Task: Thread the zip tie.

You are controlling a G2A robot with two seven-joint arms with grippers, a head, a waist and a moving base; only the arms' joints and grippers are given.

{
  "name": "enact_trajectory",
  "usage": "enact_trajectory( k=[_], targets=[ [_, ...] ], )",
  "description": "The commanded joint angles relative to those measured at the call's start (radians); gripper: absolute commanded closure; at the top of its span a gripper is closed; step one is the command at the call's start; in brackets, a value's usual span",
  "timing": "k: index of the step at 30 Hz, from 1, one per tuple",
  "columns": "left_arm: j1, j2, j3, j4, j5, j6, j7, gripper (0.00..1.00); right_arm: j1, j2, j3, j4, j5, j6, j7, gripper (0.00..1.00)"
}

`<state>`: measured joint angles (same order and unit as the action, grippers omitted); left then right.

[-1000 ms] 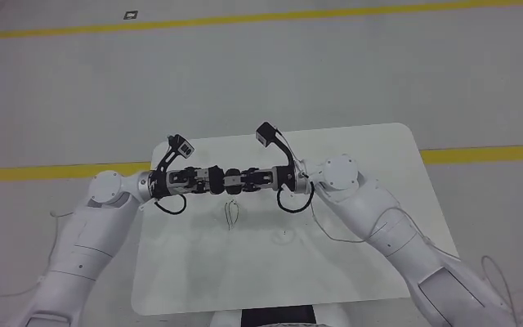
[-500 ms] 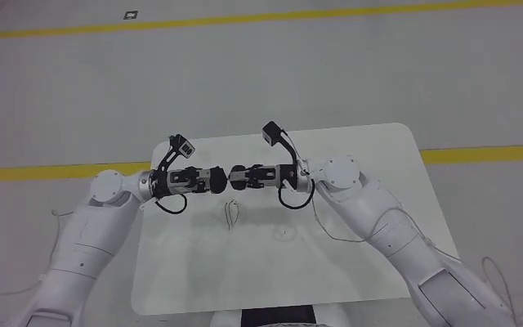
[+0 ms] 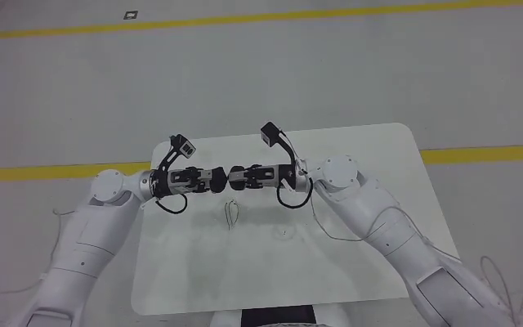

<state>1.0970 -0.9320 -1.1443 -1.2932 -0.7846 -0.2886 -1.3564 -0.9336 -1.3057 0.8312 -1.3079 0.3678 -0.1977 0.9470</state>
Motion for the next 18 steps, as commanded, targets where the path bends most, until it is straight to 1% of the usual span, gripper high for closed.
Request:
enact_trajectory(
  k=[1, 8, 18],
  targets=[
    [-0.001, 0.0, 0.001, 0.003, 0.002, -0.001, 0.0, 0.8, -0.002, 0.0, 0.003, 0.003, 0.002, -0.001, -0.003, 1.0],
    [-0.002, 0.0, 0.002, 0.005, 0.003, -0.002, -0.001, 0.87, -0.005, -0.002, 0.009, 0.008, 0.007, -0.003, -0.001, 1.0],
    [0.004, 0.0, 0.002, 0.0, 0.005, 0.0, 0.001, 0.88, -0.011, -0.005, 0.012, 0.005, 0.008, -0.007, 0.009, 1.0]
  ],
)
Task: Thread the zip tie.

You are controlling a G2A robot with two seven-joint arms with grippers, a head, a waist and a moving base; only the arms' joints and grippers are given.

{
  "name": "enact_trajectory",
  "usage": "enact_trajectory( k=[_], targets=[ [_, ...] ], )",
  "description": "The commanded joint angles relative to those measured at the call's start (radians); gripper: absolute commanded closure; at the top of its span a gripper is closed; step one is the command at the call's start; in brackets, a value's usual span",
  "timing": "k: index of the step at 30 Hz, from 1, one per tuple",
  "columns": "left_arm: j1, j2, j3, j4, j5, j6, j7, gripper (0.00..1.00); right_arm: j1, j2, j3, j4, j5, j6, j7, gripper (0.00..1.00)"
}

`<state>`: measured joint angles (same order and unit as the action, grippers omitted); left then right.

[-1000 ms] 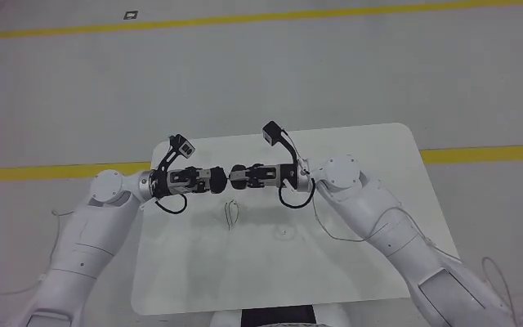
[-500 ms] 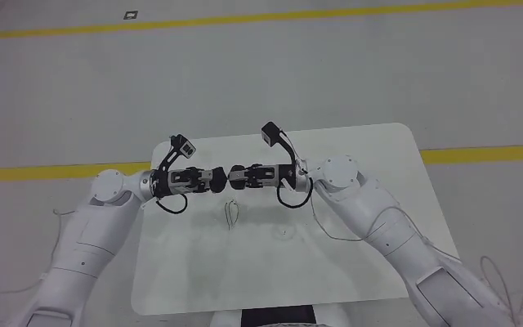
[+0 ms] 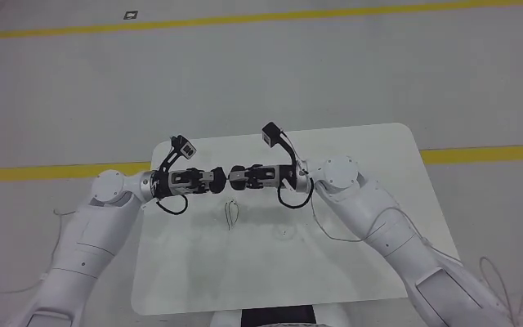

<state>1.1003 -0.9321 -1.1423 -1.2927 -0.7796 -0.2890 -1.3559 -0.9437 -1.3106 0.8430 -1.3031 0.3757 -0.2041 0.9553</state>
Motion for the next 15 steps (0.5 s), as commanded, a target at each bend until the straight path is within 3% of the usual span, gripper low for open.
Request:
enact_trajectory(
  k=[1, 9, 15],
  targets=[
    [0.0, 0.0, 0.0, -0.001, 0.0, 0.001, 0.0, 0.89, -0.001, 0.0, 0.001, 0.0, 0.0, -0.001, 0.001, 1.0],
    [0.0, -0.001, 0.003, -0.004, 0.002, 0.001, 0.001, 0.91, -0.008, -0.001, 0.006, -0.013, 0.002, -0.002, 0.009, 1.0],
    [0.001, -0.001, 0.002, -0.004, 0.001, -0.001, 0.001, 1.0, -0.01, -0.003, 0.006, -0.017, 0.001, 0.001, 0.011, 1.0]
  ],
)
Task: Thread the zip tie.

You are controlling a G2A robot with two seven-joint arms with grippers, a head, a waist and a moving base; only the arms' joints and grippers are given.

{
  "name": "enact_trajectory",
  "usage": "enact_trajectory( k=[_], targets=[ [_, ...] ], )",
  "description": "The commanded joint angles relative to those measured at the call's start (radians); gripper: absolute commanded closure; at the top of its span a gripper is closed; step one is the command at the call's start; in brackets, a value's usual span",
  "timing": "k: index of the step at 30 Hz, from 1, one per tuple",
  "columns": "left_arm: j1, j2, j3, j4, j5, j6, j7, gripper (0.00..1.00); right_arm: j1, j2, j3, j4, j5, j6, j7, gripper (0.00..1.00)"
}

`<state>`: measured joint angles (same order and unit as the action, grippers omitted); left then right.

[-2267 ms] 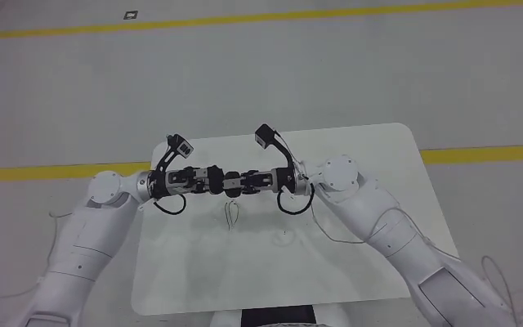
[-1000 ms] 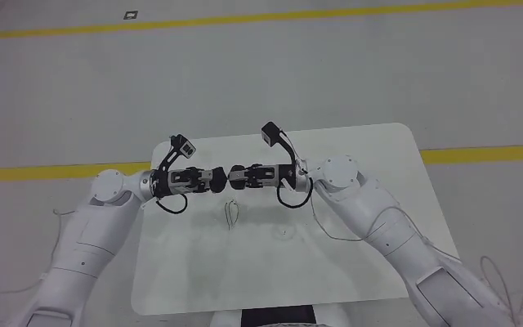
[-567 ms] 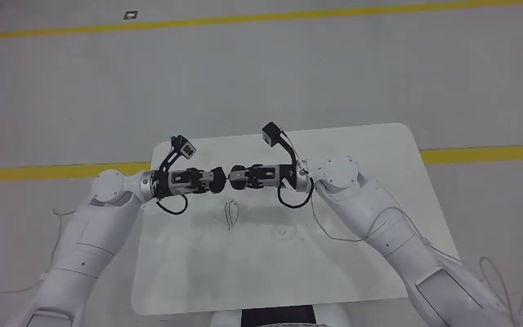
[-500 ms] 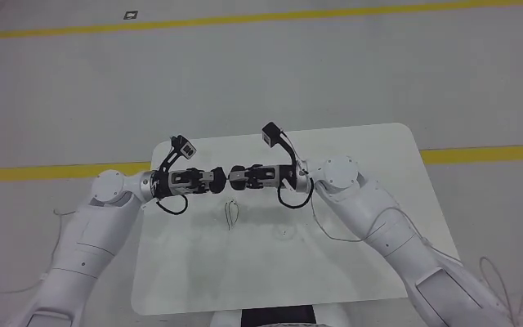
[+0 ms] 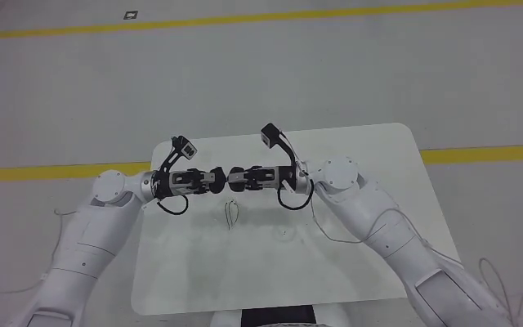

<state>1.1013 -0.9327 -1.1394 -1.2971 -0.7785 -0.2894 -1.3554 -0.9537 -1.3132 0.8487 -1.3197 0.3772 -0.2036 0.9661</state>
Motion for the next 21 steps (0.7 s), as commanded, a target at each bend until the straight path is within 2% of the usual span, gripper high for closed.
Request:
enact_trajectory(
  k=[1, 6, 7, 8, 14, 21],
  targets=[
    [0.001, 0.0, -0.002, 0.0, -0.001, -0.001, 0.0, 1.0, 0.0, -0.001, 0.0, 0.0, -0.001, 0.001, 0.0, 1.0],
    [0.006, 0.002, -0.007, -0.005, -0.004, -0.005, -0.003, 1.0, -0.003, -0.002, 0.001, -0.001, 0.003, 0.002, 0.001, 1.0],
    [0.007, 0.002, -0.008, -0.007, -0.005, -0.006, -0.003, 1.0, -0.004, -0.002, 0.003, -0.002, 0.009, 0.003, 0.0, 0.61],
    [0.008, 0.003, -0.011, -0.01, -0.006, -0.006, -0.003, 1.0, -0.006, -0.002, 0.006, -0.004, 0.011, 0.003, -0.003, 0.0],
    [0.019, 0.008, -0.033, -0.014, -0.016, -0.01, -0.007, 1.0, -0.035, 0.01, 0.052, -0.029, 0.006, 0.0, -0.015, 0.0],
    [0.04, 0.014, -0.057, -0.016, -0.017, -0.016, -0.009, 1.0, -0.095, 0.036, 0.124, -0.084, -0.028, 0.01, -0.024, 0.0]
  ],
)
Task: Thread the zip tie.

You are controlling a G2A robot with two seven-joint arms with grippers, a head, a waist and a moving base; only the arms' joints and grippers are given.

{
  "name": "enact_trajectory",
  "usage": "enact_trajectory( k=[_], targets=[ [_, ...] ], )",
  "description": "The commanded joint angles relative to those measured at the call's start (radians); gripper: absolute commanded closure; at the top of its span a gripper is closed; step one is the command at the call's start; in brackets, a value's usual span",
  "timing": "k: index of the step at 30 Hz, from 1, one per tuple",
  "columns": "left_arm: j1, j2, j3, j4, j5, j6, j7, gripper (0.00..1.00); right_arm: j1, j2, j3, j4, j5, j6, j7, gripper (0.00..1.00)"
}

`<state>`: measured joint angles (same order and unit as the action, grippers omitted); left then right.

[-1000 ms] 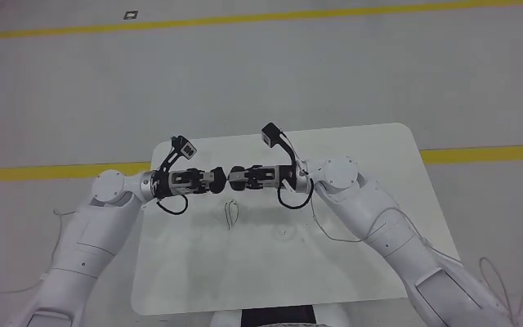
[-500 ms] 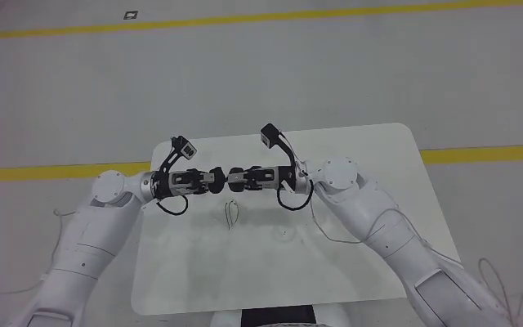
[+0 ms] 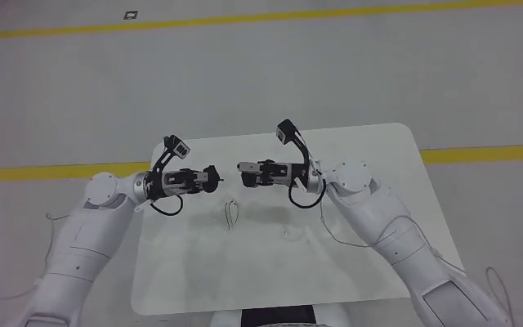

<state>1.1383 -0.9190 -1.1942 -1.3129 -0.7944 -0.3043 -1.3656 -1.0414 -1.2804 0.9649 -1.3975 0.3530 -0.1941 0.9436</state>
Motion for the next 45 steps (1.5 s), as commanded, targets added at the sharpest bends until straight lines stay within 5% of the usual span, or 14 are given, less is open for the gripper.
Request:
enact_trajectory(
  k=[1, 17, 27, 35, 45],
  targets=[
    [0.006, 0.001, -0.004, -0.001, -0.002, -0.001, 0.001, 1.0, -0.018, 0.006, 0.017, -0.015, -0.008, 0.002, -0.004, 0.0],
    [0.024, 0.0, -0.003, -0.03, -0.011, 0.005, 0.029, 1.0, -0.029, 0.009, 0.025, -0.025, -0.021, 0.002, -0.011, 0.0],
    [0.077, 0.022, -0.116, -0.021, -0.026, -0.024, 0.051, 1.0, -0.029, 0.009, 0.025, -0.025, -0.021, 0.002, -0.011, 0.0],
    [0.117, 0.042, -0.217, -0.015, -0.043, -0.002, 0.054, 1.0, -0.029, 0.009, 0.025, -0.025, -0.021, 0.002, -0.011, 0.0],
    [0.147, 0.049, -0.247, -0.05, -0.018, -0.002, 0.056, 1.0, -0.029, 0.009, 0.025, -0.025, -0.021, 0.002, -0.011, 0.0]
  ],
)
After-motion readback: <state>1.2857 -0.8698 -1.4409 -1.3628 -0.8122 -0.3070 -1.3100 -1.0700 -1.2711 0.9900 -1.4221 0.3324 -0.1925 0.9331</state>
